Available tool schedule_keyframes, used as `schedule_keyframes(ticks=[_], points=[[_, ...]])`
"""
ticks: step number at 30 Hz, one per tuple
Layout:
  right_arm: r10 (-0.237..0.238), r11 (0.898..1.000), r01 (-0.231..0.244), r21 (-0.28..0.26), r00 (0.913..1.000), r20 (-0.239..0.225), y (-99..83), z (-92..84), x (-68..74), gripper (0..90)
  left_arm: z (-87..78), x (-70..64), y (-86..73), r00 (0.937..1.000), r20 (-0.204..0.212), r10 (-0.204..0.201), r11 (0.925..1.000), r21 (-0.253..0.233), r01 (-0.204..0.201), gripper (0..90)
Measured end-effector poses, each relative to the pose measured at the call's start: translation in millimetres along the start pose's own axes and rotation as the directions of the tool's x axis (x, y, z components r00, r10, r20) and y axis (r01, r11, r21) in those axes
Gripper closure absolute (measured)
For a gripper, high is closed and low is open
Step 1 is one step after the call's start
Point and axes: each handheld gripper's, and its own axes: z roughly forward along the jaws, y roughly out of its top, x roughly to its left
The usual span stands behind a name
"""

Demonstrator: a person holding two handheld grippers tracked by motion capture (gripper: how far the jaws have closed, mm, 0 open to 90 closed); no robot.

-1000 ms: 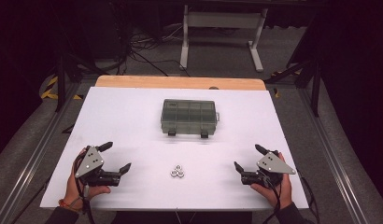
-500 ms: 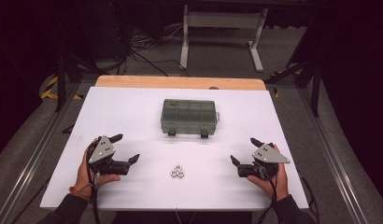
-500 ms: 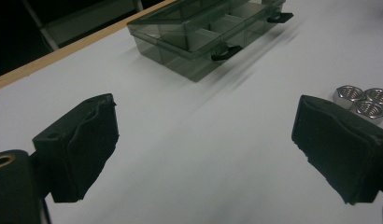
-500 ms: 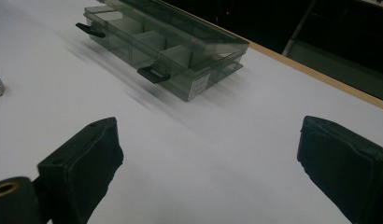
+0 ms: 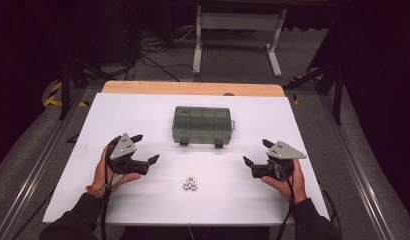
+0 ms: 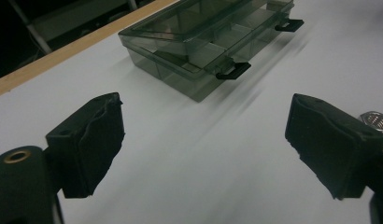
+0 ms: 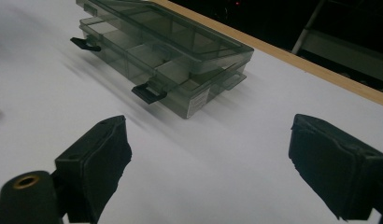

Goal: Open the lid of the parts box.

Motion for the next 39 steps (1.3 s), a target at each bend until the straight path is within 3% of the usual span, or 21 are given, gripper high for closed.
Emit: schedule_keyframes(ticks=[3,10,15,18,25,29,39], points=[[0.005,1.000,-0.005,0.010,0.9999,-0.009,7.4,6.5,-1.0,16.2,11.5,3.0,8.0,0.9999,0.010,0.006,0.9988,0.049,-0.007,17.6],[-0.061,0.994,0.066,0.085,0.9962,-0.062,24.3,27.8,3.5,25.6,32.1,7.4,18.5,1.0000,0.004,0.003,0.9939,0.110,-0.004,27.0],[-0.092,0.988,0.102,0.116,0.9918,-0.088,31.5,44.4,4.9,41.3,46.2,10.7,23.6,1.0000,0.003,0.007,0.9897,0.143,-0.007,38.2],[-0.119,0.978,0.135,0.159,0.9870,-0.108,34.1,56.8,3.5,52.3,54.0,12.8,24.5,1.0000,0.006,0.006,0.9870,0.161,-0.006,45.2],[-0.095,0.971,0.121,0.205,0.9871,-0.129,33.4,74.8,-2.6,66.5,66.6,15.3,23.3,0.9999,0.015,0.001,0.9840,0.178,-0.004,59.8],[-0.104,0.965,0.133,0.226,0.9850,-0.138,30.9,83.1,-5.5,72.9,69.8,14.2,25.2,0.9997,-0.004,0.023,0.9843,0.175,-0.022,73.7],[-0.080,0.962,0.114,0.249,0.9866,-0.143,27.0,93.9,-6.6,76.3,81.3,11.8,31.6,0.9999,0.005,0.009,0.9829,0.184,-0.010,72.3]])
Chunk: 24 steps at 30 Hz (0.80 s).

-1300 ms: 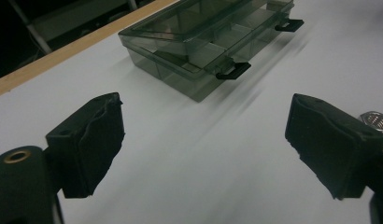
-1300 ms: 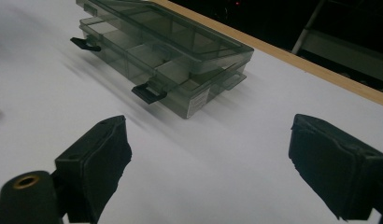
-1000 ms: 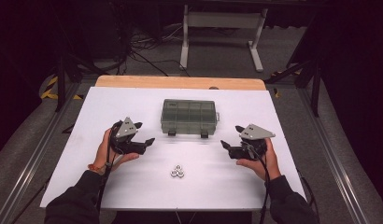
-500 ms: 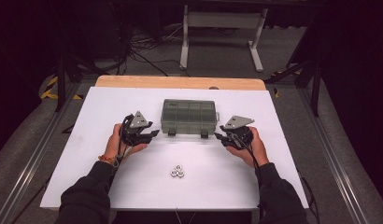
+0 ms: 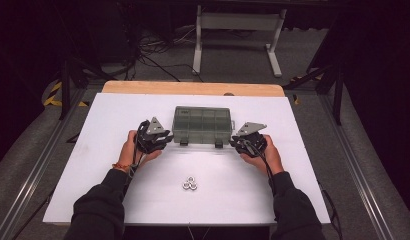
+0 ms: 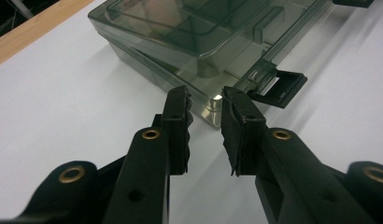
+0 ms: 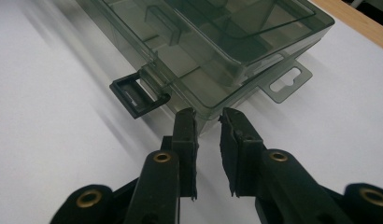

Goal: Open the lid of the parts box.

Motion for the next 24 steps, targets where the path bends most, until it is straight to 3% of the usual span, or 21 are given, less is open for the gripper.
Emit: schedule_keyframes(ticks=[14,24], points=[[0.037,0.999,-0.037,-0.019,0.9993,-0.009,-2.4,2.0,-1.7,81.7,4.0,1.3,0.2,0.9993,0.025,-0.028,0.9996,-0.001,0.028,77.2],[0.043,0.999,-0.043,-0.024,0.9991,-0.006,-2.5,2.2,-1.1,82.3,8.5,-0.3,-1.4,0.9992,0.030,-0.028,0.9993,0.024,0.027,75.3]])
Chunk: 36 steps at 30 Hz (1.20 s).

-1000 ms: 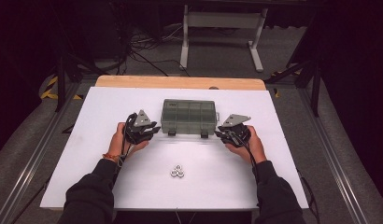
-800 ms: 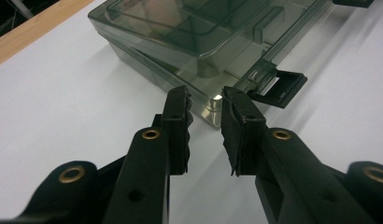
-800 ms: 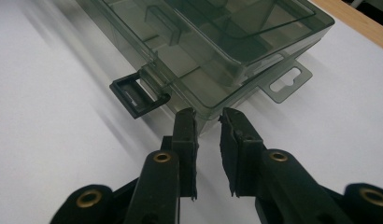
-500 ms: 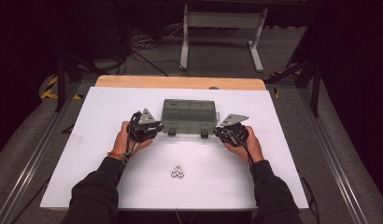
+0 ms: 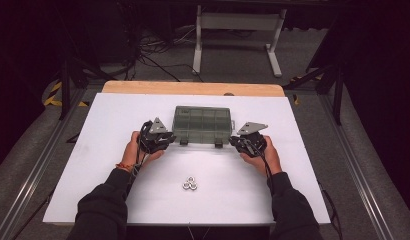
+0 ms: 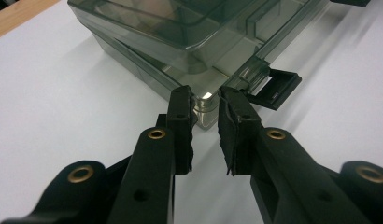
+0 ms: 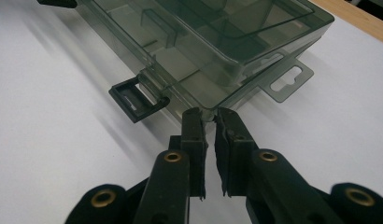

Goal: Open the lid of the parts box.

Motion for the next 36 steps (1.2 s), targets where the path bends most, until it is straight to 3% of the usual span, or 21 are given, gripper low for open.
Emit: schedule_keyframes(ticks=[11,18,28,34,36], points=[[0.006,1.000,-0.006,-0.007,1.0000,0.005,-0.5,0.7,0.6,82.3,2.9,0.1,-1.5,1.0000,0.000,-0.006,0.9998,0.019,0.006,73.1],[0.001,0.999,0.000,-0.036,0.9998,0.021,0.6,-2.5,2.2,86.2,-3.1,2.4,-1.0,0.9999,-0.007,-0.012,0.9999,-0.010,0.011,80.1],[0.003,0.995,0.004,-0.104,0.9977,0.067,6.2,-11.1,0.9,90.0,-4.7,4.3,2.9,0.9986,-0.053,0.003,0.9994,-0.035,-0.005,89.0],[-0.005,0.992,0.018,-0.123,0.9944,0.106,9.3,-11.9,1.8,85.1,-4.5,6.4,6.0,0.9961,-0.088,-0.005,0.9979,-0.065,0.000,85.2],[-0.007,0.992,0.023,-0.127,0.9927,0.121,9.7,-11.8,1.9,82.7,-5.5,6.2,9.8,0.9934,-0.115,-0.001,0.9954,-0.096,-0.010,82.0]])
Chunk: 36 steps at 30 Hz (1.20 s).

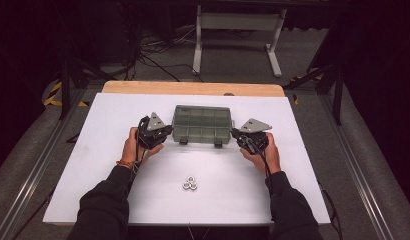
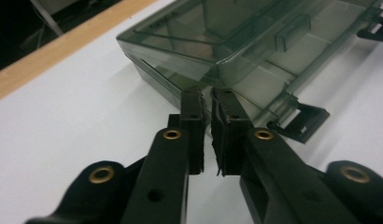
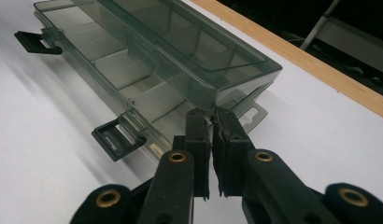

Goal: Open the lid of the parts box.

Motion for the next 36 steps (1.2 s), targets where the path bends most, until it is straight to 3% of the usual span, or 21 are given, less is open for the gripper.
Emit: schedule_keyframes(ticks=[6,8,13,15,21,24,30,32,33,36], points=[[-0.033,0.999,0.036,-0.032,0.9966,0.075,3.8,-2.9,-0.6,77.1,0.0,-1.4,7.5,0.9995,-0.025,0.020,0.9994,-0.027,-0.021,74.3],[-0.031,0.999,0.034,-0.039,0.9959,0.086,5.7,-3.3,-1.2,75.2,0.8,-2.3,10.8,0.9977,-0.055,0.039,0.9988,-0.028,-0.040,72.1],[-0.038,0.998,0.043,-0.054,0.9945,0.098,14.0,-3.6,-4.6,73.9,4.2,0.3,14.9,0.9967,-0.067,0.045,0.9983,-0.034,-0.047,69.2],[-0.067,0.996,0.073,-0.059,0.9920,0.107,18.0,-1.7,-4.6,72.3,6.3,3.5,19.4,0.9960,-0.075,0.050,0.9983,-0.026,-0.052,66.7],[-0.057,0.996,0.064,-0.068,0.9935,0.099,25.6,1.8,-11.0,71.1,12.9,11.9,30.6,0.9958,-0.074,0.054,0.9980,-0.030,-0.056,63.4],[-0.055,0.996,0.062,-0.071,0.9943,0.092,29.0,4.4,-16.9,71.1,16.8,14.9,35.7,0.9943,-0.067,0.083,0.9960,-0.029,-0.085,64.8],[-0.020,0.995,0.027,-0.096,0.9974,0.069,33.7,9.4,-27.4,72.6,18.1,21.4,40.1,0.9945,-0.063,0.083,0.9957,-0.035,-0.086,67.4],[-0.020,0.995,0.026,-0.098,0.9982,0.056,35.5,10.8,-29.2,73.3,18.0,23.2,42.3,0.9920,-0.072,0.103,0.9939,-0.031,-0.106,67.2],[-0.019,0.995,0.023,-0.101,0.9987,0.047,36.7,10.9,-30.1,73.7,17.9,24.6,43.7,0.9951,-0.052,0.085,0.9955,-0.037,-0.087,67.6],[-0.024,0.994,0.028,-0.101,0.9987,0.044,40.6,10.4,-32.4,75.4,16.3,28.2,47.7,0.9947,-0.053,0.088,0.9951,-0.042,-0.090,70.5]])
